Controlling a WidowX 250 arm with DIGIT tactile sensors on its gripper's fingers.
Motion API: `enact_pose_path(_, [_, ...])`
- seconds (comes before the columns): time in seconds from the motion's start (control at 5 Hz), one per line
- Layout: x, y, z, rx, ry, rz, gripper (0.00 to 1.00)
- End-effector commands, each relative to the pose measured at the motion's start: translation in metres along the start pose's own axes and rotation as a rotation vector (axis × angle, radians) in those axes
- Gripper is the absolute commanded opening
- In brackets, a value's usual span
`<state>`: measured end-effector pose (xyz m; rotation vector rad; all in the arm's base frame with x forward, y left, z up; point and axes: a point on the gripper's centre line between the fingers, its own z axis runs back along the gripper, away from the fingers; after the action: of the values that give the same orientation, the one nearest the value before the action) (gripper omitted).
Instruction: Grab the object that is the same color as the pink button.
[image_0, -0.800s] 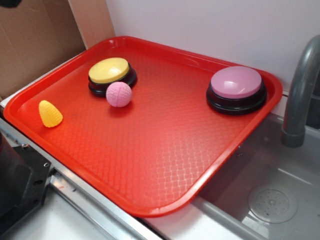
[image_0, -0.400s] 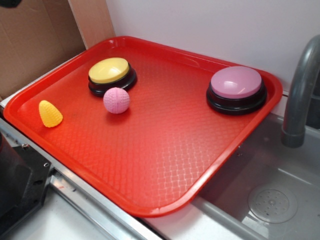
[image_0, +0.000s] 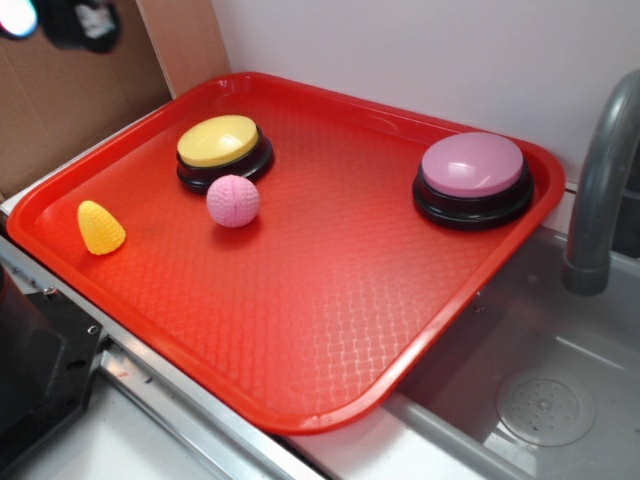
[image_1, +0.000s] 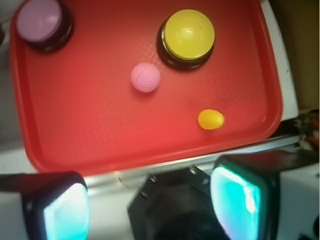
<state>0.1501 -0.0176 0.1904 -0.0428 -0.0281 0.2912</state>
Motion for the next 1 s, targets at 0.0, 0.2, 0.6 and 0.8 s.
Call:
enact_pose_path(0.0, [0.037,0.003,-0.053,0.012,-0.084,0.403,1.0])
enact_pose_path(0.2, [0.056,0.001,-0.083,0.015,-0.15,0.53,1.0])
enact_pose_path(0.6, [0.075,0.004,-0.125,0.085,-0.252,0.666,1.0])
enact_pose_path(0.8, [0.079,0.008,-0.141,0.094,-0.236,0.696,1.0])
